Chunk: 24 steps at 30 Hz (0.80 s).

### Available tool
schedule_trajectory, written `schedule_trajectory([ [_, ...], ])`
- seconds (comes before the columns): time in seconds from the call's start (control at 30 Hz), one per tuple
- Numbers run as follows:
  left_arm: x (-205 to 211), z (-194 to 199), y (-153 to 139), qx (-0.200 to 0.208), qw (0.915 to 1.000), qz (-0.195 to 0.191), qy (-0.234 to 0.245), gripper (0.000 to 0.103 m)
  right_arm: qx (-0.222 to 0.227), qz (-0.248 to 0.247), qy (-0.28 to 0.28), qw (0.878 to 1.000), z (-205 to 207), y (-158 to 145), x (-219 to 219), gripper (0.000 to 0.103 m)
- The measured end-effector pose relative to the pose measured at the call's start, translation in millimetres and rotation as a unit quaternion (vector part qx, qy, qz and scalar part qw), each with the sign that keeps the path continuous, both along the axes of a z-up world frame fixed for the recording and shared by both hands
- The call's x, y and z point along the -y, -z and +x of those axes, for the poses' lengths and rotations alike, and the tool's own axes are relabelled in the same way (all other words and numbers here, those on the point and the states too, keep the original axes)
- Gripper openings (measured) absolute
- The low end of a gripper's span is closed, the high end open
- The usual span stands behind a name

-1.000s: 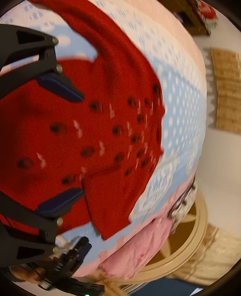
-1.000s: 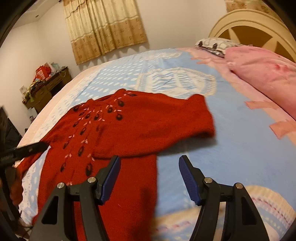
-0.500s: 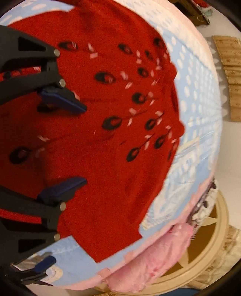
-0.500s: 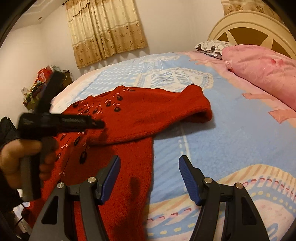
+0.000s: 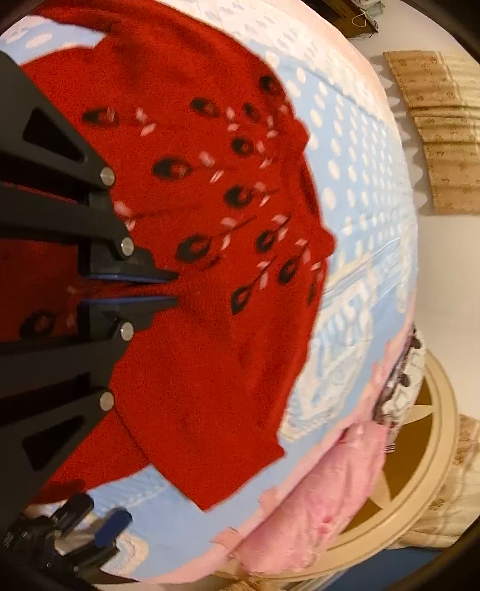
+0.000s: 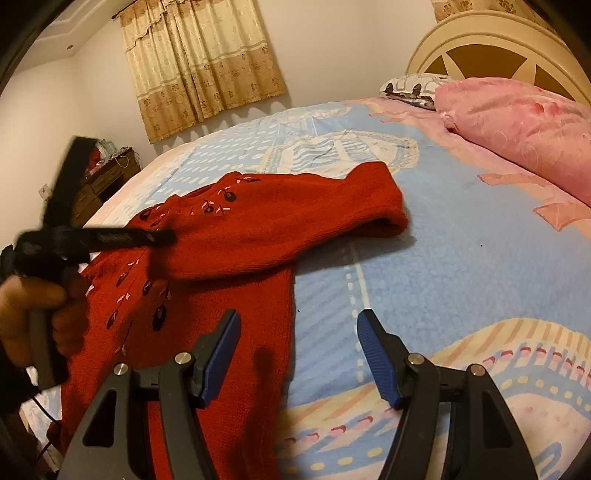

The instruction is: Fold small clothes

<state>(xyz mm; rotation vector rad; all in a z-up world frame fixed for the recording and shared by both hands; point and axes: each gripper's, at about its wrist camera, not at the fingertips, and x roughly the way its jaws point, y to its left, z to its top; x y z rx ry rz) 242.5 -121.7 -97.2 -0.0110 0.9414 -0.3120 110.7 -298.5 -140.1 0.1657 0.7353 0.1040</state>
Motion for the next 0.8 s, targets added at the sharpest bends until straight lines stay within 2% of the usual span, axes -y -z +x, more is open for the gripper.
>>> schedule_trajectory([
  [0.1, -18, 0, -21, 0.020, 0.9997, -0.006, -0.009, 0.006, -0.001, 0.002, 0.001, 1.000, 1, 1, 3, 0.066],
  [0.33, -52, 3, -44, 0.048, 0.9982, -0.016, -0.031, 0.006, 0.005, 0.019, -0.005, 1.000, -1, 1, 6, 0.066],
  [0.47, -77, -1, -50, 0.052, 0.9973, -0.025, -0.045, 0.006, 0.003, 0.045, -0.019, 0.999, 0, 2, 10, 0.066],
  [0.8, -128, -18, -47, 0.052, 0.9946, -0.045, -0.078, 0.006, 0.002, 0.041, -0.018, 0.999, 1, 3, 10, 0.067],
])
